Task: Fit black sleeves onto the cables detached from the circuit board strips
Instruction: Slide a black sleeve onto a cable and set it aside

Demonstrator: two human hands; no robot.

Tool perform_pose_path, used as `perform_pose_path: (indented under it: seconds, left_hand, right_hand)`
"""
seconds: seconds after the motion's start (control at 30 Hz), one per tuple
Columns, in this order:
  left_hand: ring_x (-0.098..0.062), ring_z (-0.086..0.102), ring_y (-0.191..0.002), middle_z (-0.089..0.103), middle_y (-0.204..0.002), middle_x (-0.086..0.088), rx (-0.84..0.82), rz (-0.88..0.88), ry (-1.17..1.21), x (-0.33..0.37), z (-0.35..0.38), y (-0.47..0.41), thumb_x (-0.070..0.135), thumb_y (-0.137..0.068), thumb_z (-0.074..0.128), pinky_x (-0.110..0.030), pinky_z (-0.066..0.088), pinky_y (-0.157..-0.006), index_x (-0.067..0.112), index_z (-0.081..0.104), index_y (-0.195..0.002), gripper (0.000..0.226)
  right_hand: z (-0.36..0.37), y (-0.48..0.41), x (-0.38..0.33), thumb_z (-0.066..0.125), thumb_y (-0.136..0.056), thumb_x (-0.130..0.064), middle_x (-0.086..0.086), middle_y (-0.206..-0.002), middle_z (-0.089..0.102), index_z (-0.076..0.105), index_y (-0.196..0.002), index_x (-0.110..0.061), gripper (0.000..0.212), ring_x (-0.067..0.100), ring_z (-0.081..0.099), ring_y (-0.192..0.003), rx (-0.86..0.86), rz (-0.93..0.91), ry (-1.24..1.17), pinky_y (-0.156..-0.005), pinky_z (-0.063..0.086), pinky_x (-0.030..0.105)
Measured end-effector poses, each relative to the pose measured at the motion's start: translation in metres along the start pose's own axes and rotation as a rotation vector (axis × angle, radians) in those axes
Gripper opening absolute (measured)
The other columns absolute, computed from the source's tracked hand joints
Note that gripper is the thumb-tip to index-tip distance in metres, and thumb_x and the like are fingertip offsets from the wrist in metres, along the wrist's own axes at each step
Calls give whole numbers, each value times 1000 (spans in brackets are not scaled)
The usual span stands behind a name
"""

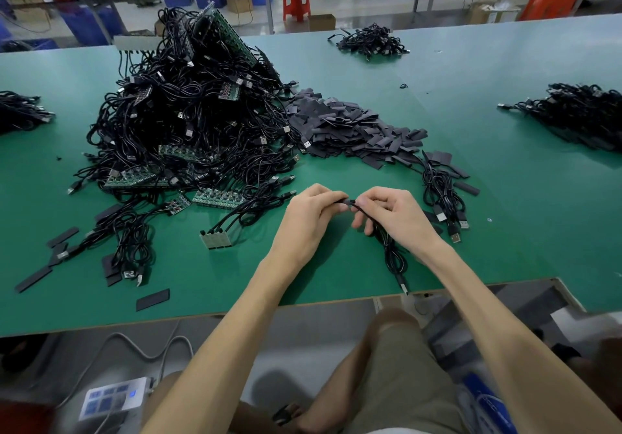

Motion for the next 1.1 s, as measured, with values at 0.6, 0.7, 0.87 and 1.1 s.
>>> perform_pose_path:
  seconds: [0.6,0.7,0.87,1.1]
  left_hand:
    - [11,61,-85,69,-93,-1,12,78,104,1,2,1,2,-89,73,-4,41,-80,11,80,-103,18]
    - [2,62,-87,71,-94,6,1,-7,162,-7,1,-4,16,-86,79,-9,42,-79,18,79,-105,18]
    - [-11,68,-80,74,-91,7,-18,-214,518,-29,1,-4,8,-84,80,-25,53,-76,23,76,-107,28]
    - [-12,65,-74,77,-87,-6,8,-228,664,-35,0,-3,13,-83,82,-31,54,-73,22,79,-98,18]
  right_hand:
    - [4,2,-2,59,-103,-12,12,-74,75,71,-90,-7,19,18,58,-56,-66,8,8,-66,50,27]
    - [3,2,-4,57,-104,-14,11,-74,75,70,-92,-4,21,17,56,-55,-31,11,-1,-65,50,25]
    - [0,3,-4,62,-102,-19,10,-72,74,71,-92,-3,20,19,55,-55,7,21,-3,-65,48,27]
    - [-3,2,-4,61,-102,-14,9,-69,73,70,-91,1,21,16,56,-53,58,23,-6,-63,49,23]
Point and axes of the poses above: each hand's wrist, its own y-axis away from the middle knuckle, its own z-axis out of the palm, x = y × z, the point moved 7 cm from there along -y, towards the middle knuckle
